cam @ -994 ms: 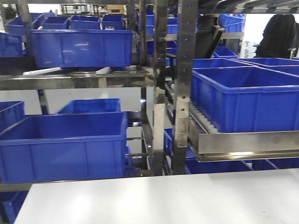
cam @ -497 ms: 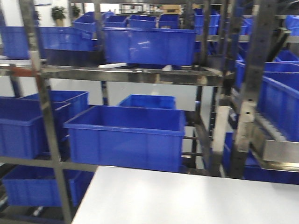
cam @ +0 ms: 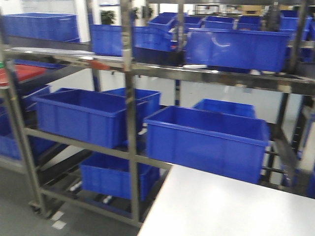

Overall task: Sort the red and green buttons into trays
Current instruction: 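Drive the base to the shelf with green and red trays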

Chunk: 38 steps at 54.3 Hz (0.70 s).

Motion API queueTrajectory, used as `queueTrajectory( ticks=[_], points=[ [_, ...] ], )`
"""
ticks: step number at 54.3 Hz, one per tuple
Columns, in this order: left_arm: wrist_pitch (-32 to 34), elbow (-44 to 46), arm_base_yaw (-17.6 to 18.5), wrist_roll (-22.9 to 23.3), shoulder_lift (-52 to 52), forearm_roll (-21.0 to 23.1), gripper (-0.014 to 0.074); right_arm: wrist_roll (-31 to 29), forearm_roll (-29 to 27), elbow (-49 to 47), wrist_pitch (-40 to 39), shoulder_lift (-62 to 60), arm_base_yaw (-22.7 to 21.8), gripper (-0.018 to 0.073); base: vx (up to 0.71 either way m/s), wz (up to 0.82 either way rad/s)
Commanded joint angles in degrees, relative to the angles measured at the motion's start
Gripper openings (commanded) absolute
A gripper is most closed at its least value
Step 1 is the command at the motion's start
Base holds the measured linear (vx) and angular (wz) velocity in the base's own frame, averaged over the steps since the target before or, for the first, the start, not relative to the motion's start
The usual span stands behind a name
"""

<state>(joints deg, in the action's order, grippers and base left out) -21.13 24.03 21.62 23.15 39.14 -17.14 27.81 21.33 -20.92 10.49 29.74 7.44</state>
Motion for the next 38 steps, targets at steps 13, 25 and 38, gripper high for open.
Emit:
queueTrajectory(
  ticks=[13,25,38],
  points=[
    [4.0,1.8,0.3,0.0,-0.1,-0.1,0.0,-0.1,0.7,-1.9,-4.9,0.1,0.0,-0.0011,-0.13,0.58],
    [4.0,1.8,0.3,0.0,-0.1,-0.1,0.0,-0.1,0.7,-1.9,-4.9,0.1,0.0,-0.0011,-0.14,0.54],
    [4.0,1.8,0.3,0.0,-0.1,-0.1,0.0,-0.1,0.7,-1.9,-4.9,0.1,0.0,-0.0011,-0.14,0.55]
  ],
)
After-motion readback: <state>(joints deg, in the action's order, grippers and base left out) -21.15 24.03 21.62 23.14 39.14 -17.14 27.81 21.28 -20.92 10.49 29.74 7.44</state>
